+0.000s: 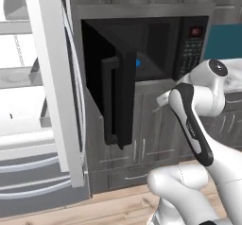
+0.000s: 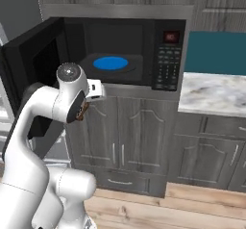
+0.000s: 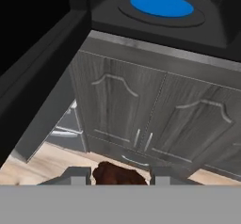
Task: Transport the chicken drumstick from the fridge to the microwave and turn on the microwave.
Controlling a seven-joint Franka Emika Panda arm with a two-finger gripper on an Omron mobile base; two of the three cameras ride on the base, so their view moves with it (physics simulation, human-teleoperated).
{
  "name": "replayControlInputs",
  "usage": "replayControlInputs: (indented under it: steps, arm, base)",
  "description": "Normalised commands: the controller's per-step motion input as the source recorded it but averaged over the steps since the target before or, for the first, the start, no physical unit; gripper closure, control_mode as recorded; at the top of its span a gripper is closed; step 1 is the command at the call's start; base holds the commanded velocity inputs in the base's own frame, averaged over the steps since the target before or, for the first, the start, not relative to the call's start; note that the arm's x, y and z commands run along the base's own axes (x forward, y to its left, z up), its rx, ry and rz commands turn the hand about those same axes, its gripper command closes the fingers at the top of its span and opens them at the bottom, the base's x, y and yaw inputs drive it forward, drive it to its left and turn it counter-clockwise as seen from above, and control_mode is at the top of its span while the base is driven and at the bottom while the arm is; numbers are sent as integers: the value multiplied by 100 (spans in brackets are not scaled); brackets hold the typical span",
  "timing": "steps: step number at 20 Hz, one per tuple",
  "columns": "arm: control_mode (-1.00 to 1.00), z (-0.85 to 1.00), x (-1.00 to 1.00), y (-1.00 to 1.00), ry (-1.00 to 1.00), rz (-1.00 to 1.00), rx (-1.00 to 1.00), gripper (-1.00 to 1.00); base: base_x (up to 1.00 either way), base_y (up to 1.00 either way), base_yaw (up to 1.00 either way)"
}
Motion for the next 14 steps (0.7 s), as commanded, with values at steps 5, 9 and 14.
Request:
replayControlInputs:
  steps: [5,9,14]
  arm:
    - [100,0,0,0,0,0,0,100]
    - [100,0,0,0,0,0,0,100]
    - [100,0,0,0,0,0,0,100]
  base:
    - [47,-24,15]
    - [47,-27,8]
    - [44,-27,0]
